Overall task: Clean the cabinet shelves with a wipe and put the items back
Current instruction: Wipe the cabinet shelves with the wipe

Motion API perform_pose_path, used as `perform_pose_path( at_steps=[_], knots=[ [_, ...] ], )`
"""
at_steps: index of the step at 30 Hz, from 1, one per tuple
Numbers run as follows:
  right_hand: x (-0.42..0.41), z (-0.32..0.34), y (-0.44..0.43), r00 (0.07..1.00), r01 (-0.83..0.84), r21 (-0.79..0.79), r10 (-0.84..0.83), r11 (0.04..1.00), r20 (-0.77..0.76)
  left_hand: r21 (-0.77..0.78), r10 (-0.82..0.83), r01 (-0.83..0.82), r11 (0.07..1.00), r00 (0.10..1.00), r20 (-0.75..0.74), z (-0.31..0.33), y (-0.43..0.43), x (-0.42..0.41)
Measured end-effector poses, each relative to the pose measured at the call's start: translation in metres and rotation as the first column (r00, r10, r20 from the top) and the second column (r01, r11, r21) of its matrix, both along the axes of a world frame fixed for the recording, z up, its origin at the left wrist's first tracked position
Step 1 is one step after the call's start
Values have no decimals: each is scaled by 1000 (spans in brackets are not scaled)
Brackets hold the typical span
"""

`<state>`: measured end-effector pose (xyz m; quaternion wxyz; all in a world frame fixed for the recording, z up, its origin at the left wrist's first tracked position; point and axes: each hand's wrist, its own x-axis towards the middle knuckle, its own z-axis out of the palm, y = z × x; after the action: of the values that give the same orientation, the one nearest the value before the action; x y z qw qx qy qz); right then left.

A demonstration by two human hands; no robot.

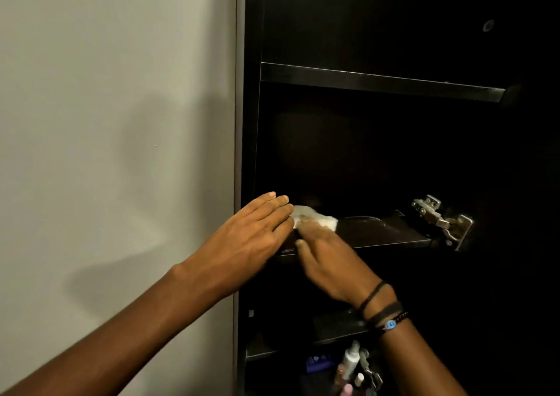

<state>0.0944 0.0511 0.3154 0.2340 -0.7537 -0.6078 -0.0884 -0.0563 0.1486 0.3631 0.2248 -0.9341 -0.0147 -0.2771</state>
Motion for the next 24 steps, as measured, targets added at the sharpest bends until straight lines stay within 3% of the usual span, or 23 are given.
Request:
perform_pose_path(
  at_steps=[3,6,10,13,15,19,24],
  knots=[
    [-48,-5,14,973,-195,-57,201,979,114,-32,45,-45,998,999,-11,0,0,5],
    [-37,-2,6,987,-159,-55,160,986,14,-87,0,1,996,1000,15,1,-1,2],
    [52,12,-30,983,143,-111,-154,983,-95,-48,-38,39,998,999,11,0,1,-1],
    [119,26,-65,906,361,-252,-402,898,-136,-78,-24,25,997,1000,9,-5,0,1],
    [139,27,-69,884,399,-314,-453,861,-117,-150,-32,37,988,999,34,-4,-2,1],
    [98,22,-35,967,213,-248,-240,945,-81,-169,-39,46,985,998,45,3,-4,5],
    [-23,17,16,982,-181,-278,187,943,-6,68,75,-74,995,997,-12,27,-15,22]
  ],
)
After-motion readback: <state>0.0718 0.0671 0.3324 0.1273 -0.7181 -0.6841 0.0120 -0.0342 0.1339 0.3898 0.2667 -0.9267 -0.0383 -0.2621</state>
